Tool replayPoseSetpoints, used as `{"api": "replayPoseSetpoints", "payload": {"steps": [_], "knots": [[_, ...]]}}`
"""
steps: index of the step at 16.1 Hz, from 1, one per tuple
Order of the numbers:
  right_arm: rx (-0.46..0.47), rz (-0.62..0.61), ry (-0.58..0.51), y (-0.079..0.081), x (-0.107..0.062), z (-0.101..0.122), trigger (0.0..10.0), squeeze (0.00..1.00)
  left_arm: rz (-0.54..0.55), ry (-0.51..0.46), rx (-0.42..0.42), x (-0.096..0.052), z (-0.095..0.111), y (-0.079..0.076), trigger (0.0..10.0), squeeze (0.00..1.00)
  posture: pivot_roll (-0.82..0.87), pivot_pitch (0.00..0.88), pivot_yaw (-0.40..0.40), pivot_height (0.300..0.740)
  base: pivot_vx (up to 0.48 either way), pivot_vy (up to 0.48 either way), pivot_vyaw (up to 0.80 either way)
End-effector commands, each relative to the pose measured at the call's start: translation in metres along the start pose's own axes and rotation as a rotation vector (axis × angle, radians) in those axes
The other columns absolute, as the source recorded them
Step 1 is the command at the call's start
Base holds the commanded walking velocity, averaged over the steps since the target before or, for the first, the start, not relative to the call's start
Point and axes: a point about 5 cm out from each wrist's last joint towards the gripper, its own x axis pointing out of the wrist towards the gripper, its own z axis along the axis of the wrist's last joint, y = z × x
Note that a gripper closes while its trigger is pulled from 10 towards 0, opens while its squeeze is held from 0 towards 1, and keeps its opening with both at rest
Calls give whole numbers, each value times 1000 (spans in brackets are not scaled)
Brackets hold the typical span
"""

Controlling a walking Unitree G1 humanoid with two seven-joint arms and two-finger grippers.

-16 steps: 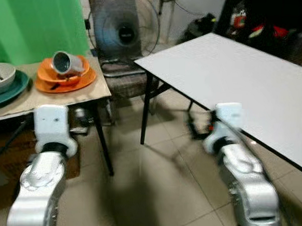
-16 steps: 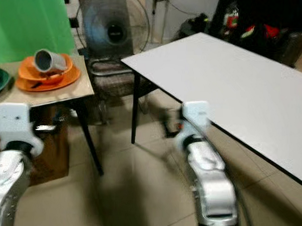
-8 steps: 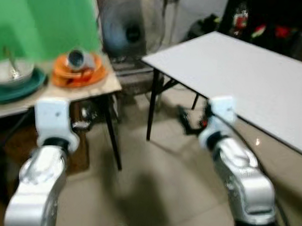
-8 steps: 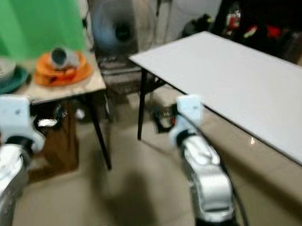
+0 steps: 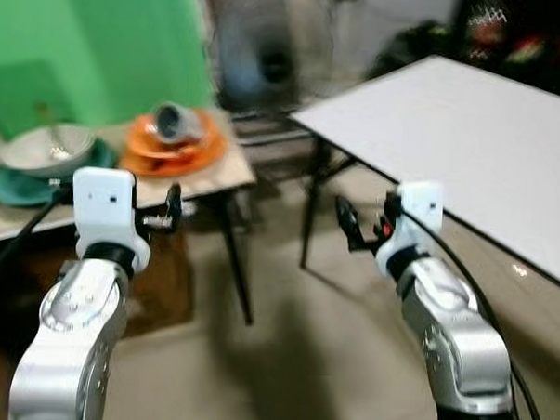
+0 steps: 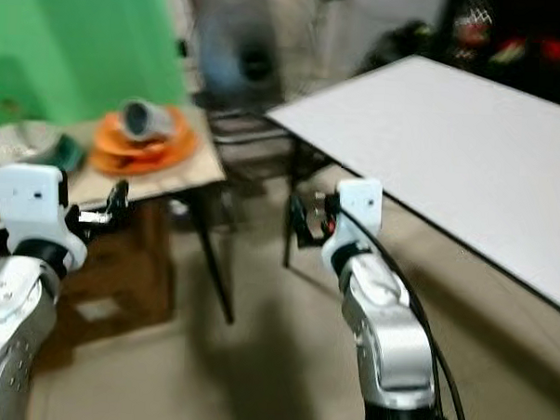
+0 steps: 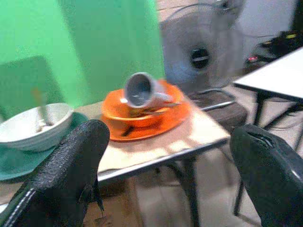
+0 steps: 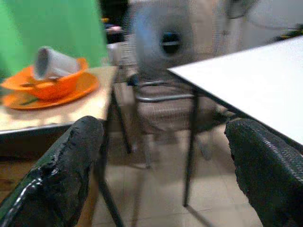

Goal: Setting the table

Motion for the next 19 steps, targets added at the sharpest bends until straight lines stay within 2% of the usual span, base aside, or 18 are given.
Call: {"api": "replayPoseSetpoints", "payload": {"steps": [1,5,7,13,16,19], "knots": [[-11,53,-16,11,2,2,10000,0,27,18,16,-3,-2,7,10000,0,-16,13,46,740,371,0,0],[-18,66,-25,13,3,2,10000,0,24,23,25,-4,-2,7,10000,0,-13,6,44,740,394,0,600],[12,70,-29,13,3,2,10000,0,18,18,38,-3,-1,7,10000,0,-12,1,44,740,392,0,0],[-59,28,-43,2,7,4,10000,0,-14,8,69,-2,0,3,10000,0,-14,0,31,740,389,0,0],[-61,62,-55,3,8,6,10000,0,-25,13,72,-3,-2,1,10000,0,-14,0,27,740,386,0,0],[-130,131,-65,9,7,6,10000,0,-37,24,83,-7,-6,1,10000,0,-6,0,19,740,385,0,0]]}}
